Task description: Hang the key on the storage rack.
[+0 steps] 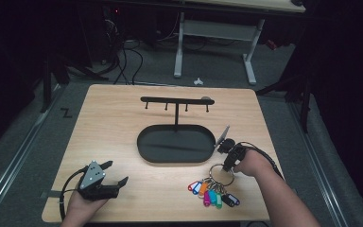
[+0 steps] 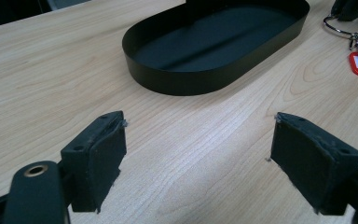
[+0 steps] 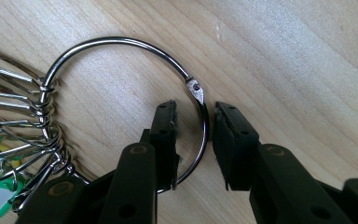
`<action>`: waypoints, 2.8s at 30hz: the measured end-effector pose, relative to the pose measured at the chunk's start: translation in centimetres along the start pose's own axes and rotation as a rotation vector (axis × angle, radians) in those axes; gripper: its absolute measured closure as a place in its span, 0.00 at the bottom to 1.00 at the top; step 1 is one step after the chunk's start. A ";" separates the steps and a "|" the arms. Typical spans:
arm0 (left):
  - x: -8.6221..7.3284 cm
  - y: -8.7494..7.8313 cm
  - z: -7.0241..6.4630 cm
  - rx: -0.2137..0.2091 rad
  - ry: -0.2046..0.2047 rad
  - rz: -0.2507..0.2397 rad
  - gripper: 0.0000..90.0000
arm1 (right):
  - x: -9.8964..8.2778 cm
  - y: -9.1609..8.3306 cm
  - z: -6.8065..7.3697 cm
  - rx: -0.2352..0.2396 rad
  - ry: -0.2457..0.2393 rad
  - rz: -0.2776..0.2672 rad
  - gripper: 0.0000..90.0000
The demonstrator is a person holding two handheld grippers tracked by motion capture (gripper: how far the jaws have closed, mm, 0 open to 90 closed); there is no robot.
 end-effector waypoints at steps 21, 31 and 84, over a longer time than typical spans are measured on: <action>0.1 -0.1 -0.1 -0.005 0.002 -0.005 0.21 | 0.0 0.1 0.2 -0.020 -0.071 0.019 0.96; 0.0 -0.1 -0.1 -0.006 0.002 -0.001 0.21 | -0.1 -0.3 0.6 -0.003 -0.055 0.010 0.97; -0.1 0.0 -0.4 -0.018 0.009 0.008 0.22 | 1.0 -18.0 7.5 -0.050 -0.138 -0.148 0.97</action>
Point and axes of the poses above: each handheld gripper's, and its own axes: y roughly forward along the jaws, x roughly out of its top, z roughly to its left, the point moved 9 cm from there along y, roughly forward along the jaws, and after that the axes turned 14 degrees about x, right-handed, at the moved point
